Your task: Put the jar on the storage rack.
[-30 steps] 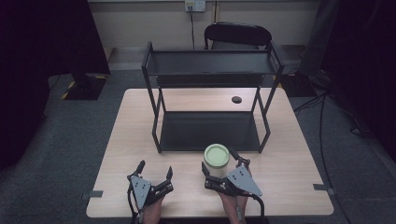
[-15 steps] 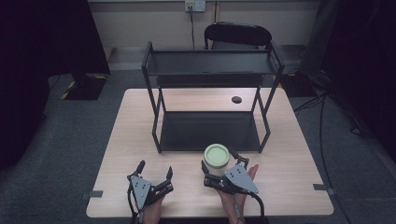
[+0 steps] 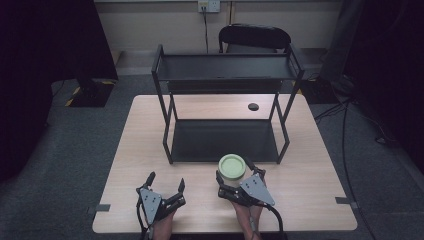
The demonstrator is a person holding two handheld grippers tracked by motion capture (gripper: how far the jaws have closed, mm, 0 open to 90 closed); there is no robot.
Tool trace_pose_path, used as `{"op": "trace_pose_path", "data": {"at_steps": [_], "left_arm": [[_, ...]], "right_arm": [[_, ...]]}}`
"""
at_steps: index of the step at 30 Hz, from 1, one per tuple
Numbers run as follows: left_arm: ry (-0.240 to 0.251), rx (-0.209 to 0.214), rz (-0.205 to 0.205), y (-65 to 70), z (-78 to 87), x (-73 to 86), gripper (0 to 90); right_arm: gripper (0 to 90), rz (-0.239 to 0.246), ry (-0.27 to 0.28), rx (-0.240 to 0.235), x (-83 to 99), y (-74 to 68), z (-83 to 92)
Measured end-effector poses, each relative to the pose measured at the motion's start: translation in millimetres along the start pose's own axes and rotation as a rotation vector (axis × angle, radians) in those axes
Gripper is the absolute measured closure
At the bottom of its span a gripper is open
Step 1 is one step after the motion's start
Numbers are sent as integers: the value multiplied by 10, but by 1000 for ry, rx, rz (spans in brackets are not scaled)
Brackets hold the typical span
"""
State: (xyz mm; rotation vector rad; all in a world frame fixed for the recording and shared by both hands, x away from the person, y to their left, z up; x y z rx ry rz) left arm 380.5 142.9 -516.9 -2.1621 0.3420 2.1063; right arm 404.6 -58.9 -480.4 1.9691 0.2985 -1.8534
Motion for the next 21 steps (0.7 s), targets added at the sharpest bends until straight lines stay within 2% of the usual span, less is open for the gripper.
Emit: {"op": "trace_pose_path", "data": {"at_steps": [9, 13, 21], "left_arm": [[0, 1, 0, 1, 0, 0, 25], [0, 1, 0, 1, 0, 0, 25], [0, 1, 0, 1, 0, 0, 25]], "right_arm": [[7, -13, -18, 4, 77, 18, -18], [11, -42, -19, -8, 91, 19, -26], [9, -39, -31, -18, 159, -11, -38]]}}
Point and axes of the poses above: each handheld gripper's, and its own axes: z roughly backward along the jaws, x roughly out of its underside, y roughly to its right, the point moved 10 cm from there along -z, roughly forward along the jaws, and after that the axes turned 5 degrees about z, right-handed, at the moved point
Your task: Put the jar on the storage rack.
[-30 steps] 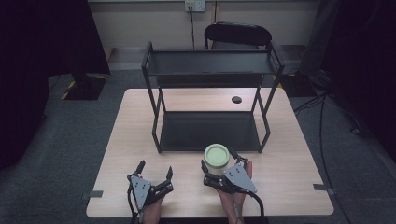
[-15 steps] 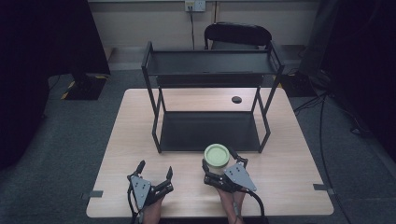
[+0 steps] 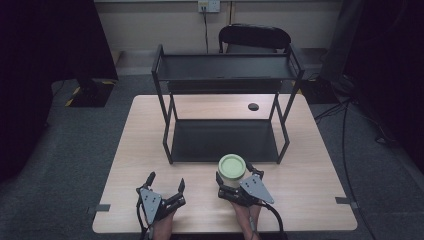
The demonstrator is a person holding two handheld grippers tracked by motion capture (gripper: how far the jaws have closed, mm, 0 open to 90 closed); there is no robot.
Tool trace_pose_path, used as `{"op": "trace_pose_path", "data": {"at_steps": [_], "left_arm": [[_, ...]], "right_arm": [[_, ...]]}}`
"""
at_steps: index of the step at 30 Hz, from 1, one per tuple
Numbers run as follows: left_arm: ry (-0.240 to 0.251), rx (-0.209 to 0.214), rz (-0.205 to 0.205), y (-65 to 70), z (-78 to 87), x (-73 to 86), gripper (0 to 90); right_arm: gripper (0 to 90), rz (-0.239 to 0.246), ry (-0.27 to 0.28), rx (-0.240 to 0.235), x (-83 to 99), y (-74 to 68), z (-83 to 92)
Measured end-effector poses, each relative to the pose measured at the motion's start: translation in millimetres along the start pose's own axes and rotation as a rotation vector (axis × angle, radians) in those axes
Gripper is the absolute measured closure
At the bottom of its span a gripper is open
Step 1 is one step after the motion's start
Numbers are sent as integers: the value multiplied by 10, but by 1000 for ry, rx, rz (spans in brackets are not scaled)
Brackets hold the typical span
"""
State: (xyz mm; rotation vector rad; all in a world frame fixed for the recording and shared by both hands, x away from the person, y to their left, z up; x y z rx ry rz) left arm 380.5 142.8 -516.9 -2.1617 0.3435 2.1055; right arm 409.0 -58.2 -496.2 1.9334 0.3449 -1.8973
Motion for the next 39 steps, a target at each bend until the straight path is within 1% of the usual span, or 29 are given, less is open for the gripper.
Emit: {"op": "trace_pose_path", "data": {"at_steps": [6, 13, 18, 23, 25, 28, 31, 37, 39], "left_arm": [[0, 0, 0, 0, 0, 0, 25], [0, 0, 0, 0, 0, 0, 25], [0, 0, 0, 0, 0, 0, 25], [0, 1, 0, 0, 0, 0, 25], [0, 1, 0, 0, 0, 0, 25], [0, 1, 0, 0, 0, 0, 25], [0, 1, -1, 0, 0, 0, 25], [0, 0, 0, 0, 0, 0, 25], [0, 0, 0, 0, 0, 0, 25]], "right_arm": [[8, -1, 9, 4, 6, -4, -2], [10, -13, -8, -11, 49, -33, -13], [10, -15, -15, -7, 82, -34, -30], [10, -3, -18, 3, 127, -41, -39], [10, -6, -5, 11, 131, -31, -36], [12, -20, -9, 9, 157, -23, -36], [11, -17, -6, 22, 166, -14, -37], [11, -22, -3, 10, 173, -26, -36], [14, -10, 10, 10, 164, -31, -24]]}}
Point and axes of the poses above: each handheld gripper's, and its own axes: z roughly backward along the jaws, x roughly out of its underside, y roughly to its right, the point moved 10 cm from there along -z, roughly forward along the jaws, and after that the axes turned 5 degrees about z, right-handed, at the moved point
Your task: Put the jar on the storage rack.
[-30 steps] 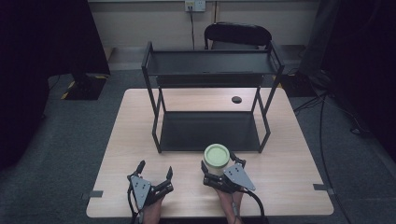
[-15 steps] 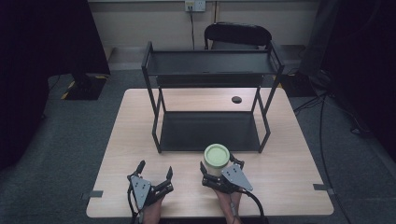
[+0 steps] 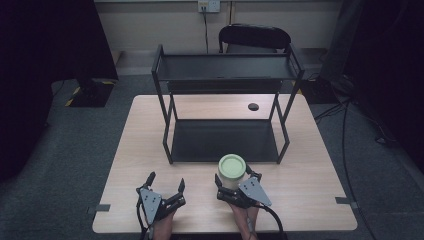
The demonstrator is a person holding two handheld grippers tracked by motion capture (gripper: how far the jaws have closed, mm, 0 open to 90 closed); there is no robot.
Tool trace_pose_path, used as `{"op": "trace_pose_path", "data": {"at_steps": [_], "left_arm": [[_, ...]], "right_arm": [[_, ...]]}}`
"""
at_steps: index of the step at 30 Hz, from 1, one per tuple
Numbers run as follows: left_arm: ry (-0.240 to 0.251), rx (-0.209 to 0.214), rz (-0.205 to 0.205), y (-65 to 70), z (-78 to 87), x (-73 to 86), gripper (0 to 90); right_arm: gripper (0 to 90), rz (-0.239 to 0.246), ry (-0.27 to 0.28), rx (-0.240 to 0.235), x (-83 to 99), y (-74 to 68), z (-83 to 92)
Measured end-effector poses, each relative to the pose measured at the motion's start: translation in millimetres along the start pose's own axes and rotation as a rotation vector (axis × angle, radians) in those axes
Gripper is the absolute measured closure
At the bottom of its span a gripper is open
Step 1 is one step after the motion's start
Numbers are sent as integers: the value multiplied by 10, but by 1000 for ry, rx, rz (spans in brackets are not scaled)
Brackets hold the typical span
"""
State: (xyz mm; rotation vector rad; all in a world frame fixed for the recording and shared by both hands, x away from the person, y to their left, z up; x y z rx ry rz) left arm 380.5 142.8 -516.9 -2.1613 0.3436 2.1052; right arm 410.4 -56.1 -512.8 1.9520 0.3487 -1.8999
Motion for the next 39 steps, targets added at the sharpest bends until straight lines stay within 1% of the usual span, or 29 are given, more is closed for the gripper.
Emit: {"op": "trace_pose_path", "data": {"at_steps": [2, 3, 6, 7, 9, 12, 21, 25, 39], "left_arm": [[0, -2, 0, -1, 0, 0, 25], [0, -10, -2, -8, 1, 0, 25], [0, -13, -2, -10, 1, 0, 26], [0, -13, -2, -10, 1, 0, 25], [0, -14, -1, -11, 1, 0, 25], [0, -14, -2, -11, 1, 0, 25], [0, -5, -1, -6, 0, 0, 20], [0, -9, -1, -8, 0, 0, 17], [-1, -8, -1, -7, 0, 0, 10]], "right_arm": [[30, 4, -2, -22, 8, -26, 1], [41, 6, -3, -18, 10, -25, 0], [77, -6, -8, -17, 17, -8, 4], [77, -6, -8, -17, 17, -8, 4], [84, -5, -29, -13, 39, -6, -11], [100, -8, -32, -10, 43, 0, -13], [104, -12, -34, -10, 45, 3, -20], [106, -19, -39, -12, 43, 2, -20], [110, -22, -55, -12, 33, 10, -18]]}}
Point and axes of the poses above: each handheld gripper's, and its own axes: z roughly backward along the jaws, x roughly out of its underside, y roughly to its right, the point moved 10 cm from there along -z, roughly forward along the jaws, and after that the axes turned 5 degrees about z, right-handed, at the moved point
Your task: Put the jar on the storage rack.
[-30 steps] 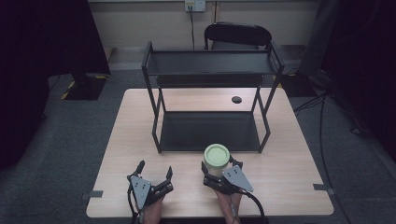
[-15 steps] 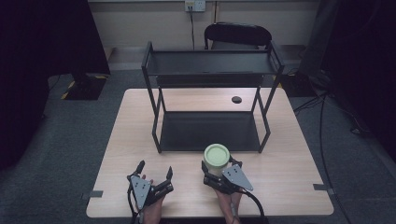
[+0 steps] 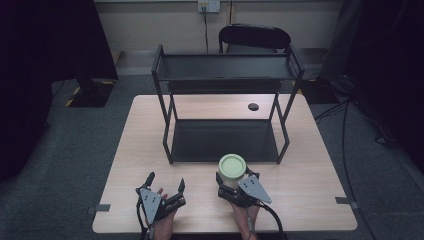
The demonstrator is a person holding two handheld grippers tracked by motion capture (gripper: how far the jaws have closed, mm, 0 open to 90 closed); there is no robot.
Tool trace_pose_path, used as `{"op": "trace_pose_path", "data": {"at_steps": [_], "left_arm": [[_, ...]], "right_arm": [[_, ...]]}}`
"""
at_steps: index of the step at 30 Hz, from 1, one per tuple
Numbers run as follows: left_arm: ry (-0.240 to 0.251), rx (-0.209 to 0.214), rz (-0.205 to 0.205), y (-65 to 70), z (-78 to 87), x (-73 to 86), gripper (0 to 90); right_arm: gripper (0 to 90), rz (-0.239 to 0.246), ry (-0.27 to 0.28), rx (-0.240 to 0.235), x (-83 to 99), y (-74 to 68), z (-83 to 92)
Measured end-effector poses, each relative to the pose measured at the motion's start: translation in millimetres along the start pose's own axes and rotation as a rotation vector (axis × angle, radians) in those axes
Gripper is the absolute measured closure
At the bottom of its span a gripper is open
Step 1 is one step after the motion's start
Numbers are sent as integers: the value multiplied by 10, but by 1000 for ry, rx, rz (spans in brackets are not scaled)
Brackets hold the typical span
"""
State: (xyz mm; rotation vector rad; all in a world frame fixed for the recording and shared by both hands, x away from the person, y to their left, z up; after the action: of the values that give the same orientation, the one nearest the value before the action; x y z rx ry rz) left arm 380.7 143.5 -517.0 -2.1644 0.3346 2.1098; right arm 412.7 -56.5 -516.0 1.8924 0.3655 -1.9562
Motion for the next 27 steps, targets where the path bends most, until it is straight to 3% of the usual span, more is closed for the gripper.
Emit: {"op": "trace_pose_path", "data": {"at_steps": [27], "left_arm": [[0, -3, 0, -3, -1, 0, 17]], "right_arm": [[112, 1, -4, -8, -38, -8, 14]]}}
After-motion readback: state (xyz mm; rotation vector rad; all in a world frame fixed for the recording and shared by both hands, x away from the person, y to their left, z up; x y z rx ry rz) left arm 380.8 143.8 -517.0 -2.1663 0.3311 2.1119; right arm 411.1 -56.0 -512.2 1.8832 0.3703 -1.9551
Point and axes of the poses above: each handheld gripper's, and its own axes: z roughly backward along the jaws, x roughly out of its underside, y roughly to its right, the point moved 10 cm from there along -z, roughly forward along the jaws, and after that the axes turned 5 degrees about z, right-handed, at the moved point
